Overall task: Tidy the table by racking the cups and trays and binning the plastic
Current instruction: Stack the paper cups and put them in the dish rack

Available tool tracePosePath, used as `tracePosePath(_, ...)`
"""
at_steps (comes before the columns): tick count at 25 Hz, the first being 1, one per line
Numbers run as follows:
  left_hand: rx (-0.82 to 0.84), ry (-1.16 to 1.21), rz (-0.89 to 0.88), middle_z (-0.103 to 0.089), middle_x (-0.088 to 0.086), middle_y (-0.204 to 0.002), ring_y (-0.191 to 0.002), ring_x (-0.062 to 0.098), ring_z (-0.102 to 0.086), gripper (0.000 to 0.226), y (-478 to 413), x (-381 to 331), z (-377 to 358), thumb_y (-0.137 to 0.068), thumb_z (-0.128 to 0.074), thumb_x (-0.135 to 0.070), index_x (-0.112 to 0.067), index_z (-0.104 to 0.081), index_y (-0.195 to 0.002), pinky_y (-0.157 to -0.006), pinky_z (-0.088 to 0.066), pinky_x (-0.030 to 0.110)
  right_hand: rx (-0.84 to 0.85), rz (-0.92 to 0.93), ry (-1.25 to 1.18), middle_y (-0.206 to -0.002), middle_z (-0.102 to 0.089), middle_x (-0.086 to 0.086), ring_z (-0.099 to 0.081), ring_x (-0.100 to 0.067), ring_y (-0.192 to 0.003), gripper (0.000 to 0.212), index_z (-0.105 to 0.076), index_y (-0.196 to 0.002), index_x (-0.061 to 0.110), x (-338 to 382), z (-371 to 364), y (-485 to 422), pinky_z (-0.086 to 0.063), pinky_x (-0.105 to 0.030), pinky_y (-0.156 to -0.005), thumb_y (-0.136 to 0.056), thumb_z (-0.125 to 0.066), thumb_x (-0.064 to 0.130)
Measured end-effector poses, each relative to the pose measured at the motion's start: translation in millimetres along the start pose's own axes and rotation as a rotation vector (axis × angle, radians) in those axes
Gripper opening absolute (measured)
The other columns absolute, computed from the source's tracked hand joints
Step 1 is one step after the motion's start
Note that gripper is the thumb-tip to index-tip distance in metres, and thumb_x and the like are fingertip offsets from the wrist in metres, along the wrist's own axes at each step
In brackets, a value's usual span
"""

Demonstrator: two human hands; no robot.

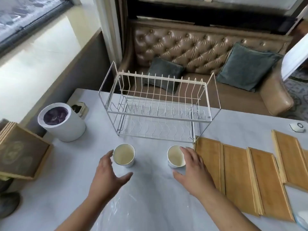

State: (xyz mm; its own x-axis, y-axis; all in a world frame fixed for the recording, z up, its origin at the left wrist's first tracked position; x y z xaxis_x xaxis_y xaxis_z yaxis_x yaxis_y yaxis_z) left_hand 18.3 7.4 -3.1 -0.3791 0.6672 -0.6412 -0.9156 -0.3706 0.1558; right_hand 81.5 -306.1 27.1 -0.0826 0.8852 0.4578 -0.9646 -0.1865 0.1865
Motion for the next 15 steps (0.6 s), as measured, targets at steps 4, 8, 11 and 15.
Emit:
tracePosePath(4, -0.001, 0.008, 0.001, -0.043, -0.002, -0.154, -0.132, 0.018, -0.054, 0.122, -17, -4, -7, -0.060, -0.095, -0.054, -0.024, -0.026, -0.156, -0.101, -0.051, 0.039, 0.045, -0.033, -0.006, -0.165, -0.020, 0.009, -0.024, -0.019, -0.148, 0.098, -0.017, -0.159, 0.037, -9, -8, -21, -0.036, -0.037, -0.117, -0.079, -0.070, 0.057)
tracePosePath(8, -0.024, 0.014, -0.008, -0.042, 0.000, -0.156, -0.138, 0.021, -0.049, 0.123, -25, -6, -12, -0.060, -0.094, -0.057, -0.025, -0.024, -0.156, -0.107, -0.047, 0.040, 0.033, -0.029, -0.018, -0.164, -0.021, 0.010, -0.029, -0.021, -0.146, 0.100, -0.017, -0.159, 0.038, -17, -14, -27, -0.037, -0.037, -0.116, -0.077, -0.070, 0.060)
tracePosePath(11, -0.017, 0.020, 0.009, -0.039, 0.000, -0.159, -0.141, 0.021, -0.045, 0.124, -31, -8, -13, -0.061, -0.092, -0.059, -0.024, -0.022, -0.158, -0.109, -0.045, 0.040, 0.064, -0.031, -0.020, -0.165, -0.018, 0.012, -0.029, -0.020, -0.146, 0.103, -0.013, -0.159, 0.039, -17, -16, -35, -0.036, -0.037, -0.115, -0.076, -0.070, 0.061)
tracePosePath(15, 0.071, -0.087, 0.011, -0.043, 0.002, -0.156, -0.138, 0.025, -0.045, 0.108, -43, -14, -16, -0.069, -0.089, -0.052, -0.021, -0.032, -0.155, -0.106, -0.044, 0.040, 0.145, 0.008, 0.045, -0.161, -0.026, 0.006, -0.039, -0.021, -0.140, 0.097, -0.013, -0.161, 0.034, -5, -13, -44, -0.042, -0.035, -0.111, -0.085, -0.068, 0.056)
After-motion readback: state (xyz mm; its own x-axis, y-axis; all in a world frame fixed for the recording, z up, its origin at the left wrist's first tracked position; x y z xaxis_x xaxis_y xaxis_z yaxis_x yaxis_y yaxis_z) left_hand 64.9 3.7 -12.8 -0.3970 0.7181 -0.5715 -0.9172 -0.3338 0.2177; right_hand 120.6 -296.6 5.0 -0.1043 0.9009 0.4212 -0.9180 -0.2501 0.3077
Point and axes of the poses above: each hand's wrist, its own y-axis away from the middle knuckle, its own z-axis out of the back of the hand, x = y × z, the point moved 2 cm from there along -y, towards the middle knuckle
